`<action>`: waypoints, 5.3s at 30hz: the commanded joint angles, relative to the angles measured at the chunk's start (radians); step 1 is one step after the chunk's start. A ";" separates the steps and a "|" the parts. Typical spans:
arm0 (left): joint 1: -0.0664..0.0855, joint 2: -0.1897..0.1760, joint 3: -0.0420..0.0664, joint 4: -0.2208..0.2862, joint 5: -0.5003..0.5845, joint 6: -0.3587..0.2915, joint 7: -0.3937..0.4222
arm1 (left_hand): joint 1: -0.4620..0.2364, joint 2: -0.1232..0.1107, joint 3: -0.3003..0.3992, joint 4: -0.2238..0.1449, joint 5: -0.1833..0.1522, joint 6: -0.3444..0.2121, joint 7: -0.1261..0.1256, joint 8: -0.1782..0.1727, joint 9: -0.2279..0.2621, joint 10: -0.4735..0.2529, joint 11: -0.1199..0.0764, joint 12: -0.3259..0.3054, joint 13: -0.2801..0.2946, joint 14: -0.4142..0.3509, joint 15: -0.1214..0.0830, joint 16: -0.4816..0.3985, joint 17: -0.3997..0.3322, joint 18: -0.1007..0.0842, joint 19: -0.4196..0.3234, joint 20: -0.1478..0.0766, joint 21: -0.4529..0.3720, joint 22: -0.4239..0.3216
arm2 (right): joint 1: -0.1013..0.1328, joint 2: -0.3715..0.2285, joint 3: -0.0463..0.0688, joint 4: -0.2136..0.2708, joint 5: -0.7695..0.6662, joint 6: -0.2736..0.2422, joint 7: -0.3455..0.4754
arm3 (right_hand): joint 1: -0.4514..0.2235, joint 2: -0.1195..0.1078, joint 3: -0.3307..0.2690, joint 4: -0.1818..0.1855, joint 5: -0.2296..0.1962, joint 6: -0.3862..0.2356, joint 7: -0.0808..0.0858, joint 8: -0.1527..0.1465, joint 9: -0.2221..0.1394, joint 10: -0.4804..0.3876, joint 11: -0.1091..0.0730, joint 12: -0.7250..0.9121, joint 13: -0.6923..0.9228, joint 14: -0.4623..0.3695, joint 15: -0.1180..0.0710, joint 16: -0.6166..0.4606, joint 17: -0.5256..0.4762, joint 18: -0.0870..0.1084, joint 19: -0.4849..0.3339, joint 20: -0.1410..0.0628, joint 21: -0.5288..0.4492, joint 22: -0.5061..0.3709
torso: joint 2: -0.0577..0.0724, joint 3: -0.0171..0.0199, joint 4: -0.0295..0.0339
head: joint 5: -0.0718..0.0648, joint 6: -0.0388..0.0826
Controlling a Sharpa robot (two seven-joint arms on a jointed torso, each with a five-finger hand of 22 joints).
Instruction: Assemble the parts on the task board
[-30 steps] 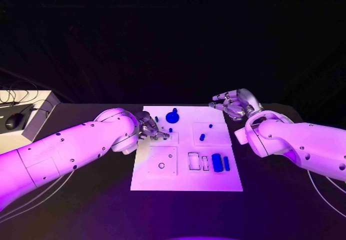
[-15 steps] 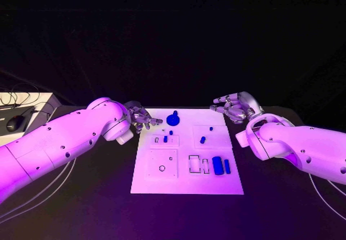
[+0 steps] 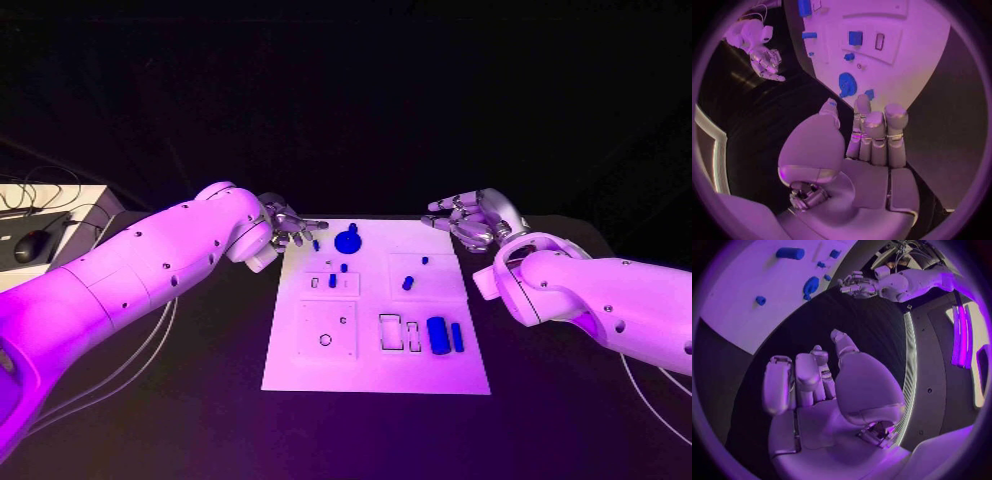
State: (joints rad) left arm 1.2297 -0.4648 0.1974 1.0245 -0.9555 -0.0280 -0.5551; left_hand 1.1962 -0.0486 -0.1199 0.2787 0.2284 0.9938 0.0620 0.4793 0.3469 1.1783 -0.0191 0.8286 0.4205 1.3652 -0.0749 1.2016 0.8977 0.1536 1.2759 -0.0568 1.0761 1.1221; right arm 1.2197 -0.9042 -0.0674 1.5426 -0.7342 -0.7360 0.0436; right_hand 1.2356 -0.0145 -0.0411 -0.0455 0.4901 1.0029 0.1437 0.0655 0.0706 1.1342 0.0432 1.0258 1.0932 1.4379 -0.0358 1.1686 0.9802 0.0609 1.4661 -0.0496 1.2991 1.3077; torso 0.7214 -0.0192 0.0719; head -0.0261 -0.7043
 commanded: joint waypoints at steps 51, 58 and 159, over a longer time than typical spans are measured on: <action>0.047 0.128 -0.048 -0.235 0.017 0.128 -0.051 | -0.078 -0.118 0.349 0.000 0.004 0.046 -0.059 -0.005 0.449 0.051 -0.040 0.022 0.076 0.047 -0.029 0.031 0.112 -0.038 0.055 -0.031 0.088 0.092 | 0.000 0.014 0.001 0.002 -0.010 0.007 0.010 | -0.008 0.001 -0.002 -0.002 0.011 0.001 0.008 0.003 0.000 -0.001 -0.006 -0.002 0.000 0.002 -0.004 -0.004 -0.001 0.009 0.080 -0.003 -0.004 0.191 | 0.018 -0.0021 -0.0066 | -0.003 -0.003; 0.047 0.136 -0.053 -0.245 0.020 0.124 -0.046 | -0.069 -0.113 0.351 -0.005 0.004 0.046 -0.059 -0.008 0.452 0.050 -0.040 0.022 0.076 0.046 -0.029 0.030 0.112 -0.038 0.055 -0.031 0.087 0.092 | 0.000 0.015 0.001 0.003 -0.010 0.005 0.010 | -0.008 0.001 -0.002 -0.002 0.011 0.001 0.008 0.003 0.000 -0.001 -0.006 -0.002 0.000 0.002 -0.004 -0.004 -0.001 0.009 0.080 -0.003 -0.004 0.191 | 0.020 -0.0014 -0.0094 | -0.004 -0.004; 0.017 -0.163 -0.097 0.279 -0.027 -0.029 -0.018 | 0.006 -0.132 0.667 -0.347 0.320 0.133 -0.034 -0.188 0.336 0.144 -0.045 -0.106 0.009 0.053 -0.034 0.032 0.143 -0.065 0.069 -0.061 0.097 0.123 | 0.053 0.084 0.000 -0.225 0.453 0.143 0.419 | 0.042 -0.003 0.093 -0.087 0.007 -0.196 0.063 -0.011 -0.015 -0.119 0.134 -0.964 -1.035 -0.506 0.202 -1.111 -0.923 0.004 -0.691 0.252 -1.234 -0.964 | -0.022 -0.0060 0.0114 | 0.021 -0.031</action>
State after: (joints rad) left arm 1.2489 -0.6270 0.1010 1.2968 -0.9484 -0.0062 -0.5605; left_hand 1.1900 -0.1869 0.4485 0.0357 0.5461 1.1162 0.0331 0.2930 0.6855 1.2909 -0.0360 0.7261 0.4290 1.4168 -0.1022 1.2287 1.0403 0.0981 1.3436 -0.1142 1.1716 1.2445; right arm 1.2719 -0.8236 -0.0676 1.3208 -0.3064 -0.6363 0.4116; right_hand 1.2678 -0.0226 0.0555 -0.1325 0.4940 0.8129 0.2069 0.0567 0.0562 1.0150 0.1755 0.0615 0.0586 0.9419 0.1661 0.0608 0.0583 0.0834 0.7807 0.1998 0.0678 0.3558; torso 0.7022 -0.0247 0.0808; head -0.0064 -0.7323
